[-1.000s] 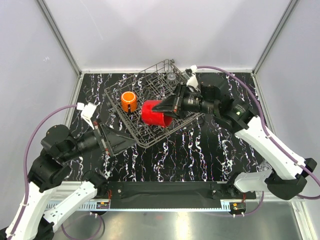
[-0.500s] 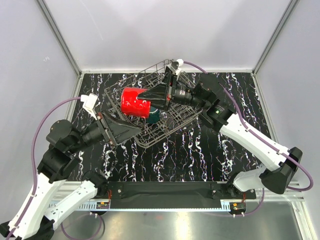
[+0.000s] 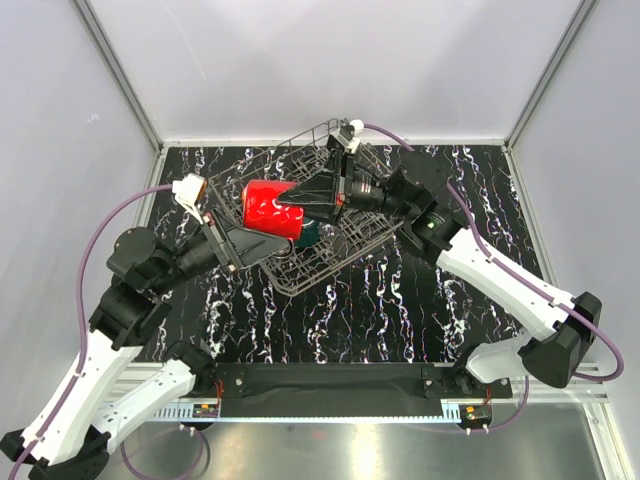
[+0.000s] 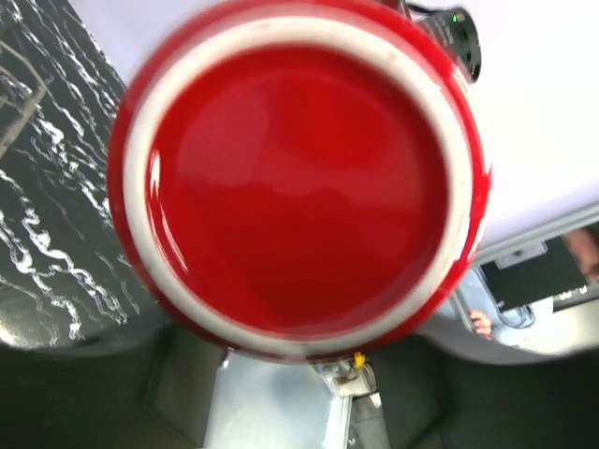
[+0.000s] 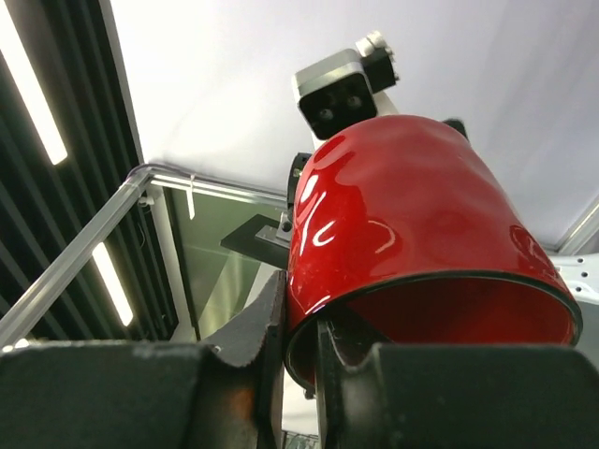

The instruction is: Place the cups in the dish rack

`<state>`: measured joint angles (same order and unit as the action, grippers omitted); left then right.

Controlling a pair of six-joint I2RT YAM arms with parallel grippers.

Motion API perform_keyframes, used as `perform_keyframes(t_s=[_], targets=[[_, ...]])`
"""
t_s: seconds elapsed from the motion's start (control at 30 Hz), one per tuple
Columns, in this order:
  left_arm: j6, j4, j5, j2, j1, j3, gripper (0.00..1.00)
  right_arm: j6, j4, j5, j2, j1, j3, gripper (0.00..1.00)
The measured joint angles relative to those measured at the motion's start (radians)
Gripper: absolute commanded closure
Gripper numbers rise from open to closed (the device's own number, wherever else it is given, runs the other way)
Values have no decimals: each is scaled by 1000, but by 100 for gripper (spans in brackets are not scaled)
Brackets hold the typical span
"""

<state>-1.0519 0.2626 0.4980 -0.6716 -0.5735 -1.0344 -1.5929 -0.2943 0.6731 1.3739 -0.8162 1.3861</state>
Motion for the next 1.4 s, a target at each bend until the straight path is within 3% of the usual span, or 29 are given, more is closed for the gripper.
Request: perform_keyframes(t_s=[0.03, 0.1, 0.13, 0.23, 0.27, 0.33, 0.37, 0.5, 0.53, 0.7, 0.97, 1.13, 1.4], targets=[[-4, -3, 2, -4, 0, 2, 66, 2, -8, -2, 0, 5, 0, 100], [-27, -21, 6, -12, -1, 2, 81, 16, -20, -2, 0, 12, -1, 100], [-39, -33, 7, -15, -1, 2, 100, 27, -26, -4, 0, 13, -1, 100], [-51, -47, 6, -23, 1, 2, 100, 60, -29, -11, 0, 18, 0, 96], [-48, -45, 5, -26, 1, 2, 100, 73, -18, -12, -2, 19, 2, 77], [-33, -30, -6, -32, 1, -1, 100, 106, 64, -18, -2, 21, 31, 58], [-15, -11, -10, -42, 1, -10, 100, 137, 122, -24, -3, 21, 53, 43], [64, 91, -27, -118, -5, -77, 100, 336, 517, -109, -3, 16, 229, 7], [84, 110, -27, -142, -6, -98, 100, 412, 652, -158, -6, 18, 292, 6], [150, 135, -43, -237, -11, -137, 100, 574, 993, -300, -55, 45, 393, 4], [256, 202, -177, -487, -33, -230, 100, 709, 1496, -616, -184, 59, 483, 5], [327, 224, -265, -690, -86, -355, 100, 768, 1599, -741, -242, 60, 502, 5], [448, 259, -447, -1036, -158, -645, 100, 868, 1635, -763, -287, 60, 511, 5]])
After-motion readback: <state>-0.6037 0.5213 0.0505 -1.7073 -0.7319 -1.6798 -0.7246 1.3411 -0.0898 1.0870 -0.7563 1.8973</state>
